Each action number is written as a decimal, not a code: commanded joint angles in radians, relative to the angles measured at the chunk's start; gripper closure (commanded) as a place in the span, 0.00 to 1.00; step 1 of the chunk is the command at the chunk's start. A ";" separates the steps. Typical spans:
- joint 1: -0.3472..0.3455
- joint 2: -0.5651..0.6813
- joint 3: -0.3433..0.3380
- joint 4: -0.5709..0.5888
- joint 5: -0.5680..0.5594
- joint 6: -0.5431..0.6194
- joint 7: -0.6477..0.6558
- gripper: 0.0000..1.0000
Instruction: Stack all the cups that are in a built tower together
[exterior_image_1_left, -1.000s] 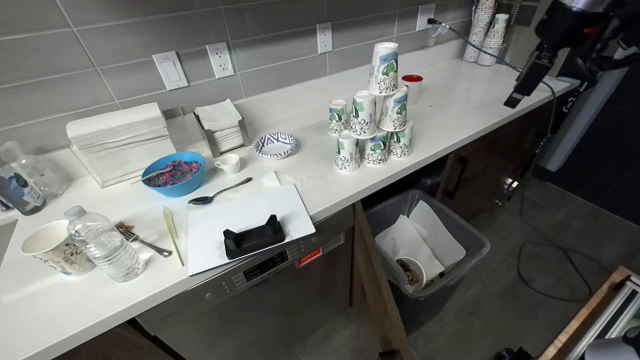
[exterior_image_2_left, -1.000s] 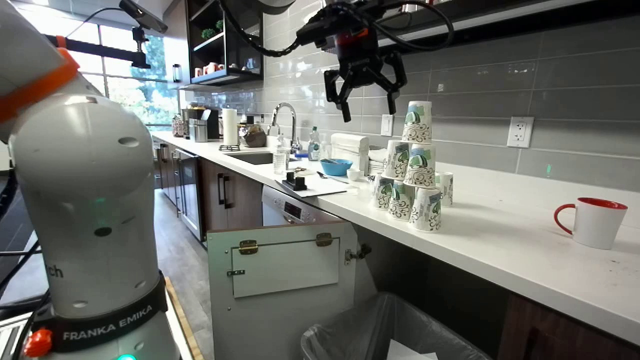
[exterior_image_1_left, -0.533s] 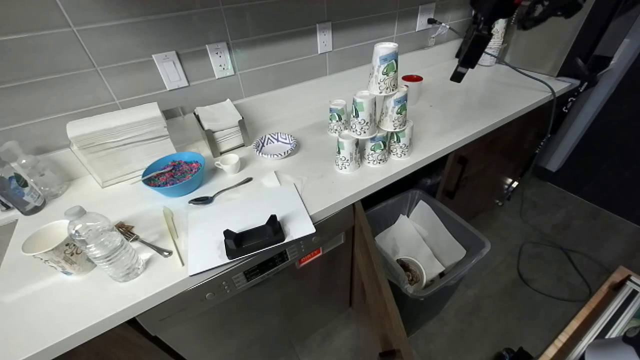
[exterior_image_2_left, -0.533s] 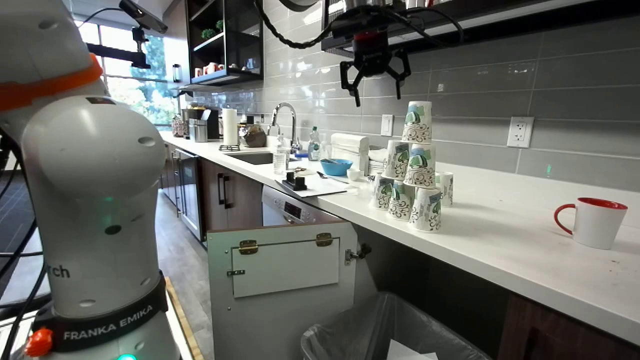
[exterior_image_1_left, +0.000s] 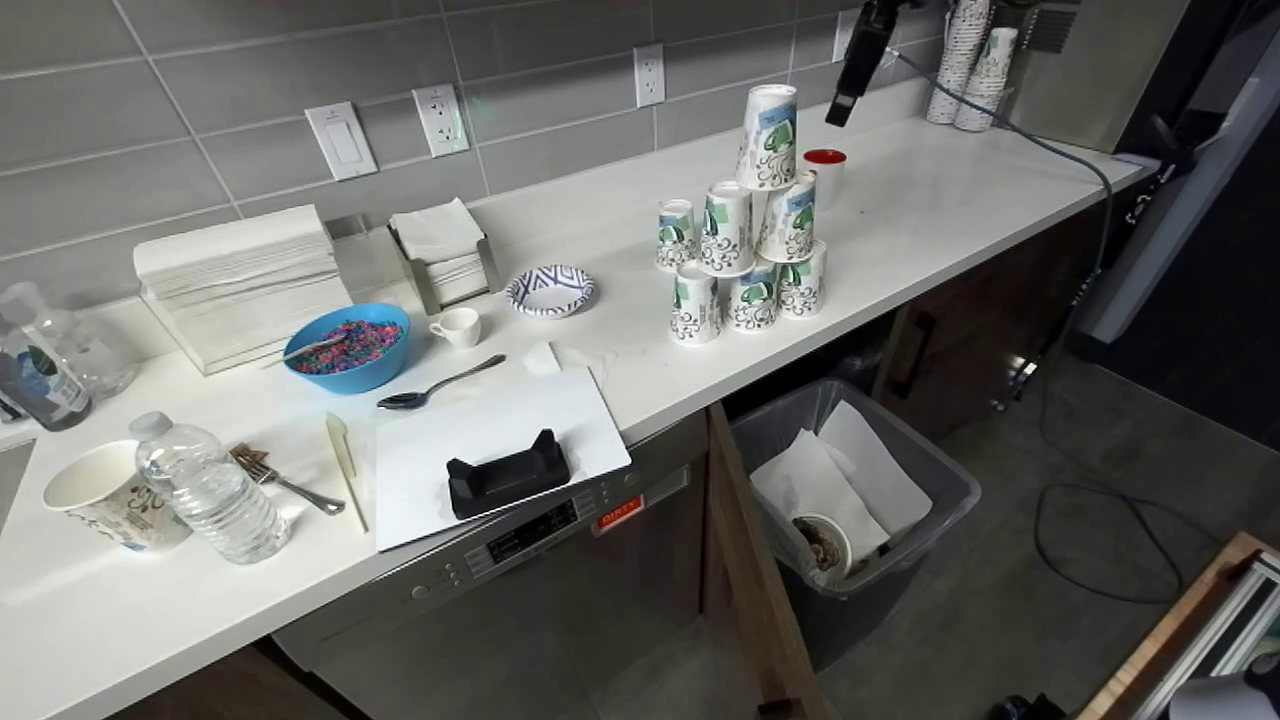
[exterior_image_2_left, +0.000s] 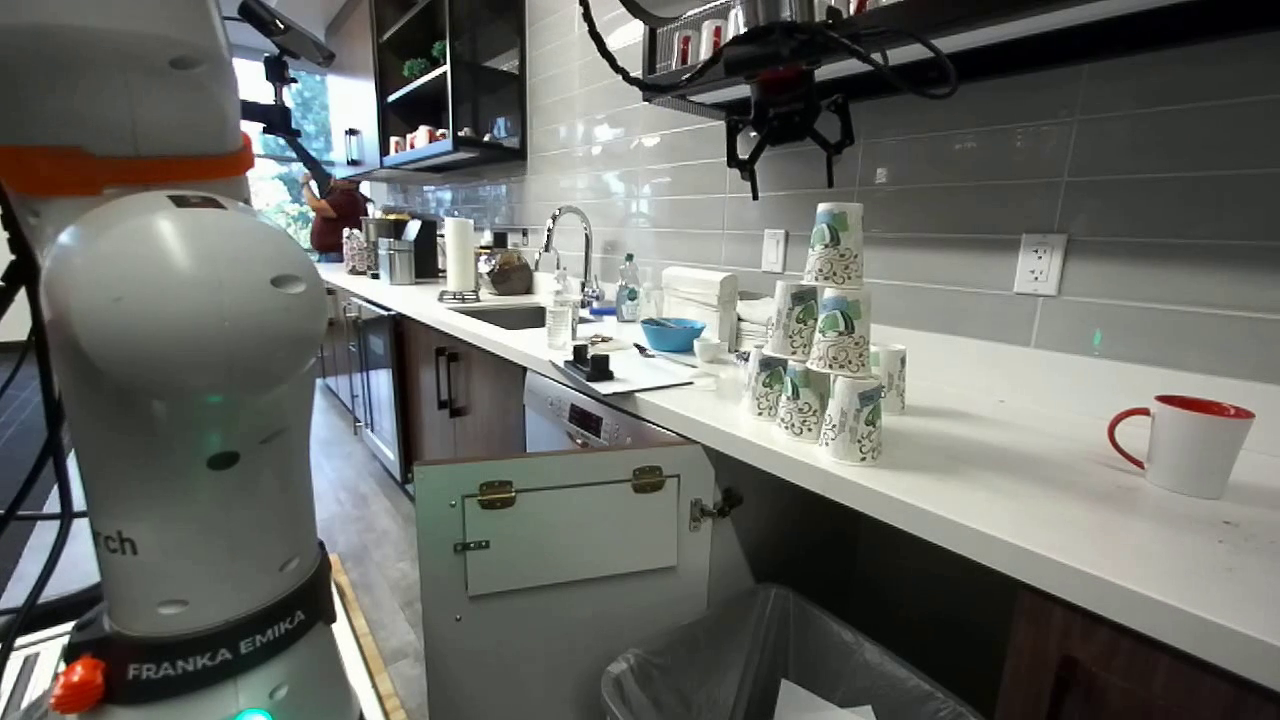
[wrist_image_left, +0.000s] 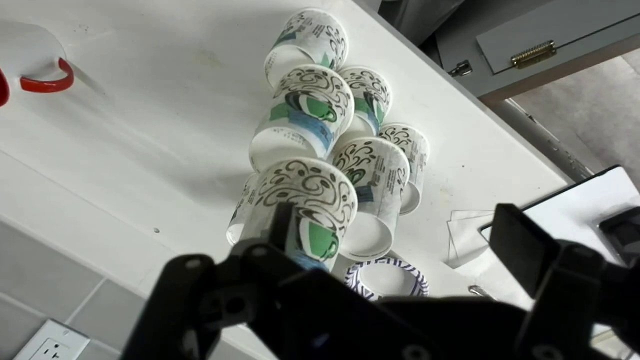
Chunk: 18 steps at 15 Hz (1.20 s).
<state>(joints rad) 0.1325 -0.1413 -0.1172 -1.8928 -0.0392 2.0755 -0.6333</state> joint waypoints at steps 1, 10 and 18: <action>-0.041 0.132 0.038 0.174 0.060 -0.096 0.031 0.00; -0.094 0.279 0.092 0.341 -0.008 -0.052 0.189 0.00; -0.118 0.361 0.107 0.430 -0.009 -0.070 0.198 0.05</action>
<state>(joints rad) 0.0328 0.1756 -0.0298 -1.5108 -0.0323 2.0207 -0.4515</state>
